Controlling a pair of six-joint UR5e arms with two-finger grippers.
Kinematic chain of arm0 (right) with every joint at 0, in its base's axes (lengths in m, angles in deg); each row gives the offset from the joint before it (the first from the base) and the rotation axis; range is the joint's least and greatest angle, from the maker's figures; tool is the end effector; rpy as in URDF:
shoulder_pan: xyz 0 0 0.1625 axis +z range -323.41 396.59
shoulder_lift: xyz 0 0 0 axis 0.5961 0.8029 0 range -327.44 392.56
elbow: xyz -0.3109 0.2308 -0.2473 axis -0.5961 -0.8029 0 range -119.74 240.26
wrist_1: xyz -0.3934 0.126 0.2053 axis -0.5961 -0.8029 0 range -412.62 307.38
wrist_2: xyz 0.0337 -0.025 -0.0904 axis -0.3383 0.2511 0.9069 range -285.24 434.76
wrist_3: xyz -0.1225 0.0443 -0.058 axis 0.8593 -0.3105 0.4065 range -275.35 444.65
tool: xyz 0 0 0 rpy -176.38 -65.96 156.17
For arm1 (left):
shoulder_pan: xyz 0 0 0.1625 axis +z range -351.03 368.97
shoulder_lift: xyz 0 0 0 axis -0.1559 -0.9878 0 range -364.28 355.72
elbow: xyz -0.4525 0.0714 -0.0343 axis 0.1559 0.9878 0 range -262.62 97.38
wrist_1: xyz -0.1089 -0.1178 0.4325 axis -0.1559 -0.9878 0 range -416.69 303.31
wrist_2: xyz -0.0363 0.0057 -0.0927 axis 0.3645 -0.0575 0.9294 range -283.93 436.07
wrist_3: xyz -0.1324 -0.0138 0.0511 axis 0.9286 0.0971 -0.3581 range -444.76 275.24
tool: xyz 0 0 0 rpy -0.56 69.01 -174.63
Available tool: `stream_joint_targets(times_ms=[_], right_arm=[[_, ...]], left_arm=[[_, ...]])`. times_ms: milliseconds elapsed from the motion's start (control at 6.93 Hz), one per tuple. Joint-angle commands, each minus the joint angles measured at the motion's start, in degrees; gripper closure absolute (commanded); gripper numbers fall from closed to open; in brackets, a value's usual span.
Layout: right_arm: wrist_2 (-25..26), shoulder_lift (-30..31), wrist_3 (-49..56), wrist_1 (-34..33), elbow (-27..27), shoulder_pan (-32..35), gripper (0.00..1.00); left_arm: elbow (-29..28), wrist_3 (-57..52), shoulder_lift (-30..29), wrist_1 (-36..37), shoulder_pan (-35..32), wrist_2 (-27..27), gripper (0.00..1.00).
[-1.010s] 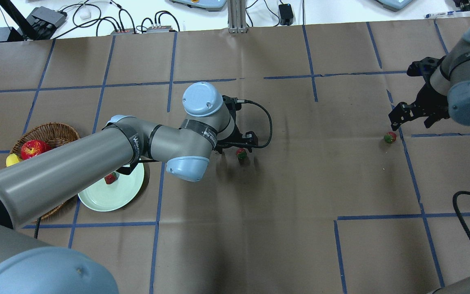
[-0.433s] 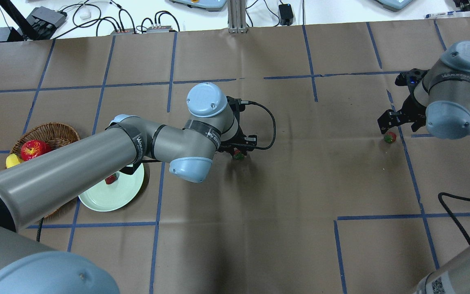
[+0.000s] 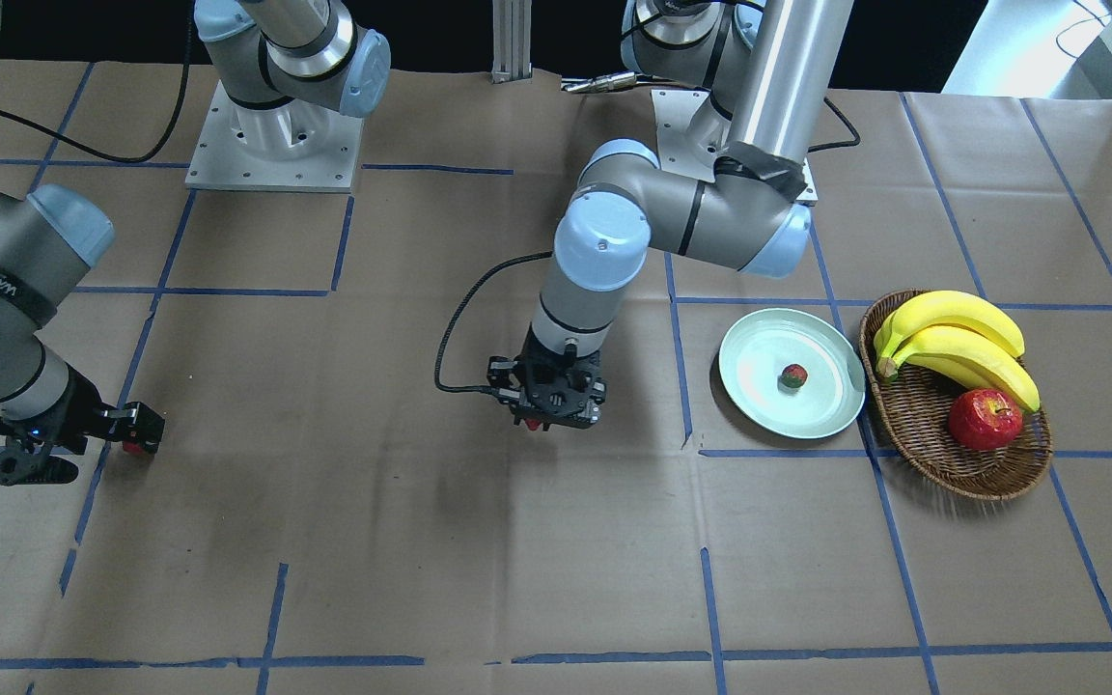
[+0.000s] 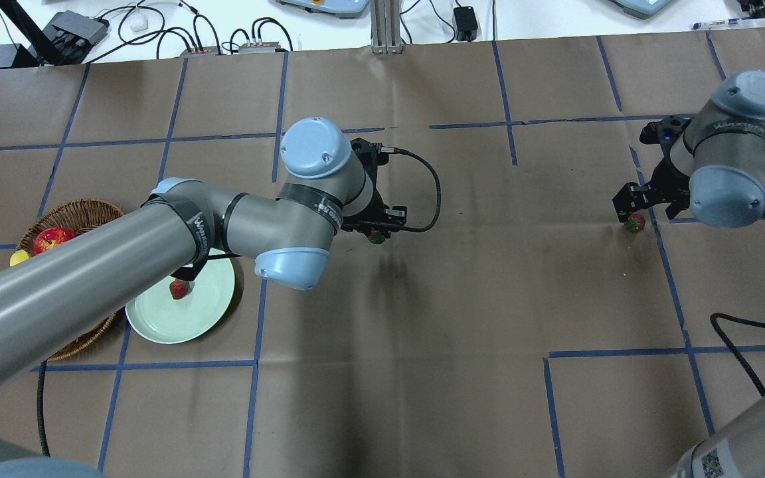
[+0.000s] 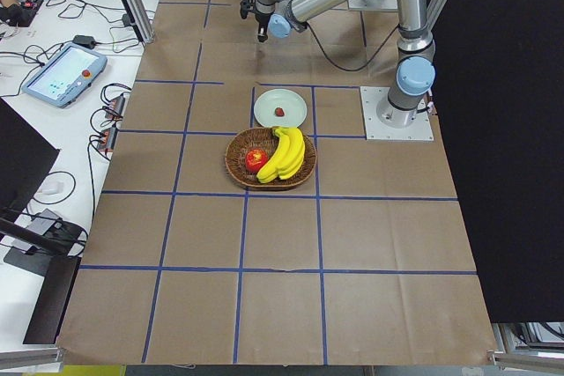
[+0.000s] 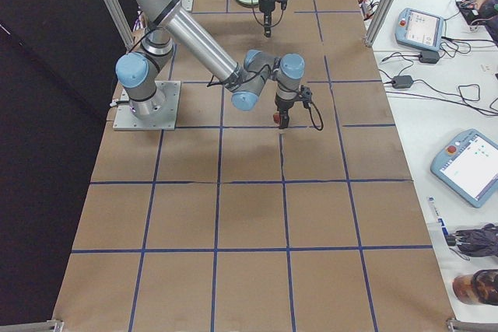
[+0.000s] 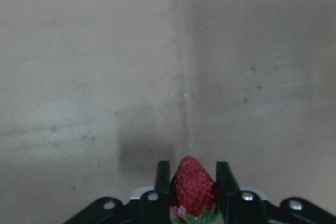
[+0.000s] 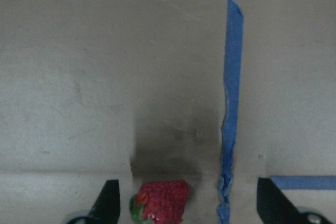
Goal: Collect all strawberries into plate
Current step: 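Carry strawberry to plate with left gripper while right grasps the third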
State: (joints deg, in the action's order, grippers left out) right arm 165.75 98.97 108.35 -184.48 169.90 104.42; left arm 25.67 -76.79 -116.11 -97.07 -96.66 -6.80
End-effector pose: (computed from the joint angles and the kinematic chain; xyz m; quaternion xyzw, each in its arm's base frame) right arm -0.1059 -0.6068 0.1362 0.0134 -0.9998 -0.0144 0.0033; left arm -0.3152 -0.5661 0.1813 -0.0716 -0.9921 0.0682 0.0775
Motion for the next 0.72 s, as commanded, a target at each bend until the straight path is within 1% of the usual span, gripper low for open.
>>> stream_joint_targets(times_ms=[0, 144, 288, 433, 577], right_arm=[[0.2, 0.4, -0.1, 2.2, -0.1, 0.0, 0.57], [0.2, 0.4, 0.0, 2.2, -0.1, 0.0, 0.72], [0.2, 0.4, 0.0, 2.2, -0.2, 0.0, 0.83], [0.2, 0.5, 0.0, 2.1, -0.3, 0.0, 0.95], [0.2, 0.6, 0.0, 2.5, -1.5, 0.0, 0.96]], left_arm=[[5.6, -15.5, 8.1, -4.4, 10.3, -6.0, 1.00], [11.3, -22.3, 11.5, -4.2, 15.3, -10.0, 1.00], [14.5, -28.3, 13.2, -3.7, 20.3, -10.8, 1.00], [16.4, -31.7, 13.7, -3.7, 24.4, -10.9, 1.00], [18.3, -32.6, 13.7, -3.6, 25.9, -11.1, 0.87]])
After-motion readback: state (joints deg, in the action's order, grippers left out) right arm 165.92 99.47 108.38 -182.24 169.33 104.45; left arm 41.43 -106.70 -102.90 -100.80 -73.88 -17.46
